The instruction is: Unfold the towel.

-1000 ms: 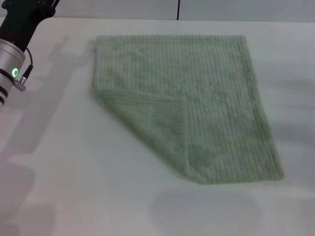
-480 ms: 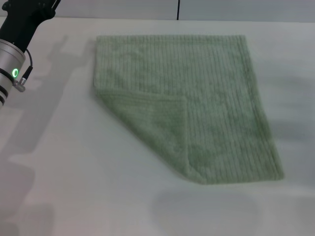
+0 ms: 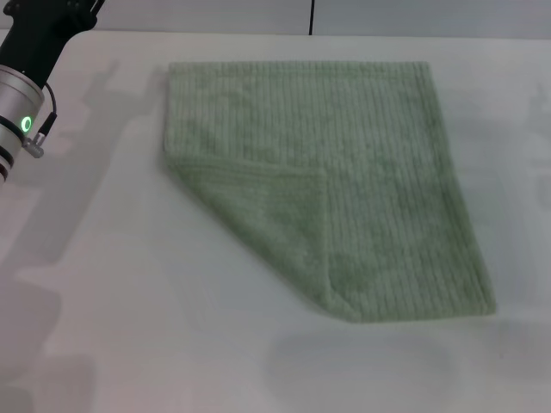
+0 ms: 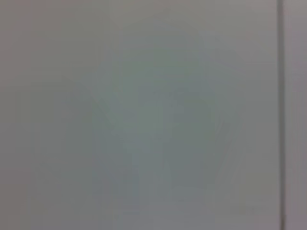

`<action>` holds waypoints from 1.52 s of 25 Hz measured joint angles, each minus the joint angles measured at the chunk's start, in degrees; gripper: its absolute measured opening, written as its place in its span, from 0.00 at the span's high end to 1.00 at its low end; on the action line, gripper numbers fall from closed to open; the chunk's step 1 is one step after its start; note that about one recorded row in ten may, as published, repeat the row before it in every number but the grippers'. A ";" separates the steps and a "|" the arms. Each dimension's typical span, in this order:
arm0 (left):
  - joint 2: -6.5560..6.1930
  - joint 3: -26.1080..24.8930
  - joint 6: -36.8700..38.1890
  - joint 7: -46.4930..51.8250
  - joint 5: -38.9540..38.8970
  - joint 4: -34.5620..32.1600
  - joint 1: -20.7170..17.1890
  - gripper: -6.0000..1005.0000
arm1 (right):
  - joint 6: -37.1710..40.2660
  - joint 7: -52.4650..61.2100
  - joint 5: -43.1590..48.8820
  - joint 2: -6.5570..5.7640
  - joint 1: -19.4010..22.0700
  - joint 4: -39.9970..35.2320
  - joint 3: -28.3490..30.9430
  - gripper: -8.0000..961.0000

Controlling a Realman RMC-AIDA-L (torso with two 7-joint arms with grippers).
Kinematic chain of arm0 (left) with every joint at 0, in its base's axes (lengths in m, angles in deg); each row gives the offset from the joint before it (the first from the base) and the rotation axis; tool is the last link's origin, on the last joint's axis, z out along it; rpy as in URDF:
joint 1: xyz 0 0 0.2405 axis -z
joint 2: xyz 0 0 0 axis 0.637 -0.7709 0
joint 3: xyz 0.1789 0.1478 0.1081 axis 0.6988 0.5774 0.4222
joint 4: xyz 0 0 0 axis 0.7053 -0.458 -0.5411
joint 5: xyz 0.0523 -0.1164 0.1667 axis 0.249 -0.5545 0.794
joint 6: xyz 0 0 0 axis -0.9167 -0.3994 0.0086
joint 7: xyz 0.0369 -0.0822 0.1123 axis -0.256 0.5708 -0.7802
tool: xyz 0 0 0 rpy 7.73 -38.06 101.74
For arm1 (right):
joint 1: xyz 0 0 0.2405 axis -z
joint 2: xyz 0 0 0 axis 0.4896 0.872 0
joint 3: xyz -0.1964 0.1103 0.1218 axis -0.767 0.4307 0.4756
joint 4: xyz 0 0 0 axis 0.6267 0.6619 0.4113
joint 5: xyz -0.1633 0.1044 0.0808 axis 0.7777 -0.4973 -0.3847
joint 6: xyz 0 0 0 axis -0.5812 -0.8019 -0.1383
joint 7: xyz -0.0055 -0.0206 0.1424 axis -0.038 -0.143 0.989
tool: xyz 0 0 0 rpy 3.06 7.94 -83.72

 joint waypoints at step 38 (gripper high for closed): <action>-0.11 0.10 -0.09 -0.18 0.54 1.96 -0.09 0.26 | 106.99 -15.16 1.17 0.66 -14.62 -29.24 38.83 0.99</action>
